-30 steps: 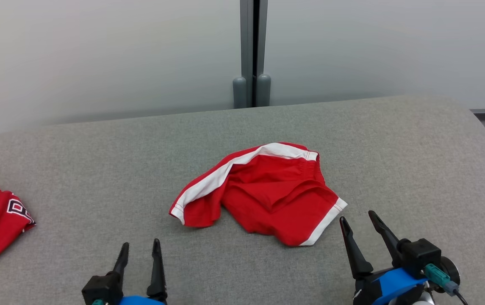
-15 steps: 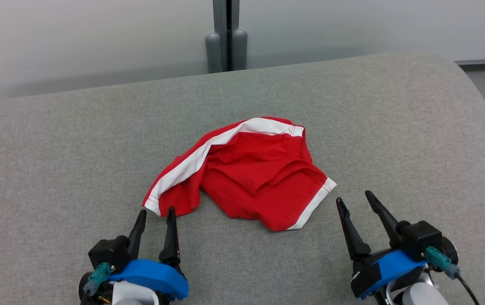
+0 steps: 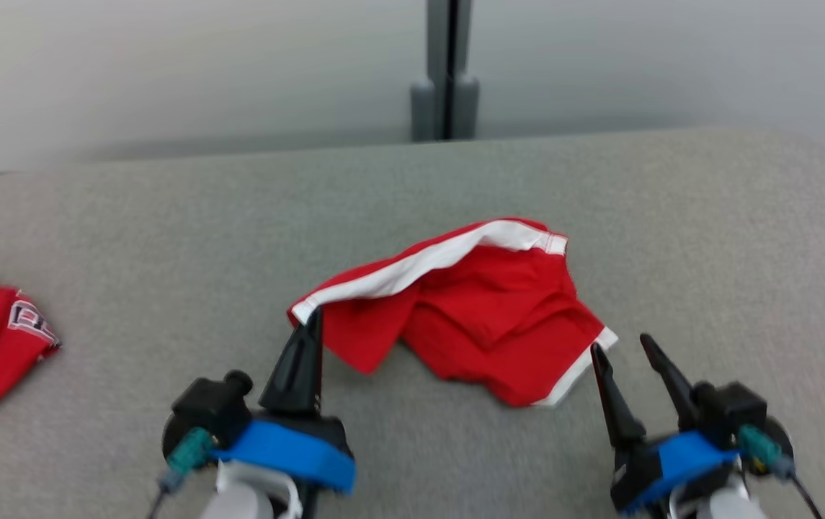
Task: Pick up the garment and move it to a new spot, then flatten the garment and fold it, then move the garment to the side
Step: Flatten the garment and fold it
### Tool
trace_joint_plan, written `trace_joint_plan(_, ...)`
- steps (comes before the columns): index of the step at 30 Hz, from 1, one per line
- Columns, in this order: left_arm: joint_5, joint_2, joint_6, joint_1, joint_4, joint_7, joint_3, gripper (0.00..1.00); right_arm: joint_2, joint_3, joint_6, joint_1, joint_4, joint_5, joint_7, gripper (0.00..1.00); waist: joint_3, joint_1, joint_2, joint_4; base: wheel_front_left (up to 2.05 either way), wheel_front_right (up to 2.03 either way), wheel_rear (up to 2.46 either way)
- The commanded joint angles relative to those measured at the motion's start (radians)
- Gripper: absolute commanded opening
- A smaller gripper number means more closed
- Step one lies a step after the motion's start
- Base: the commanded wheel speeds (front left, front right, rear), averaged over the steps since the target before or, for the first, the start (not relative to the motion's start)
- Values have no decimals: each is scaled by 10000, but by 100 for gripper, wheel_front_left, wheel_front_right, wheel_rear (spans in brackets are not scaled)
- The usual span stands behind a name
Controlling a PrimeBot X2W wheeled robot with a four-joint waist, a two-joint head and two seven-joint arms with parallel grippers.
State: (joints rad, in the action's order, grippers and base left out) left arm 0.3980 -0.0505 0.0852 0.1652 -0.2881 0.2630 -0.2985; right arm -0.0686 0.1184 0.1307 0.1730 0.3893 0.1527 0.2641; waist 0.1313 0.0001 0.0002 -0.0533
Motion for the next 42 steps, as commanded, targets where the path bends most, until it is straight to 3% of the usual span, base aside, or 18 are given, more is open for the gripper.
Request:
trace_joint_plan(1,70,-2,127,-215,153,26,-224,0,42,-95,1,-225,81,-4,6,100,-217,-1,-2,208,0,0,0)
trace_joint_plan(6,164,0,323,-767,40,27,-910,0,116,-382,1,-613,261,-105,4,100,-783,-1,-2,817,0,0,0)
trace_joint_plan(14,560,-3,264,-1508,-1763,29,-985,0,167,-626,1,-771,244,-117,6,100,-804,-1,-2,1280,0,0,0)
trace_joint_plan(15,558,-3,166,-1496,-2060,27,-922,69,163,-602,1,-709,245,-112,6,100,-757,-1,-2,1298,0,0,0)
trace_joint_plan(16,511,-3,41,-1375,-2222,29,-825,100,164,-572,1,-592,257,-64,6,100,-679,-1,-2,1323,0,0,0)
trace_joint_plan(23,223,2,-671,-906,-2022,27,-485,100,-59,-350,1,656,456,566,6,100,-94,-1,-2,1634,0,0,0)
trace_joint_plan(30,268,2,-773,-698,-1597,27,-711,100,-503,-207,1,2203,1845,1624,6,100,328,-1,-2,2094,0,0,0)
trace_joint_plan(42,192,4,-984,-526,-1236,27,-789,100,-1386,1170,1,3627,3601,3268,6,100,844,-1,-2,2510,0,0,0)
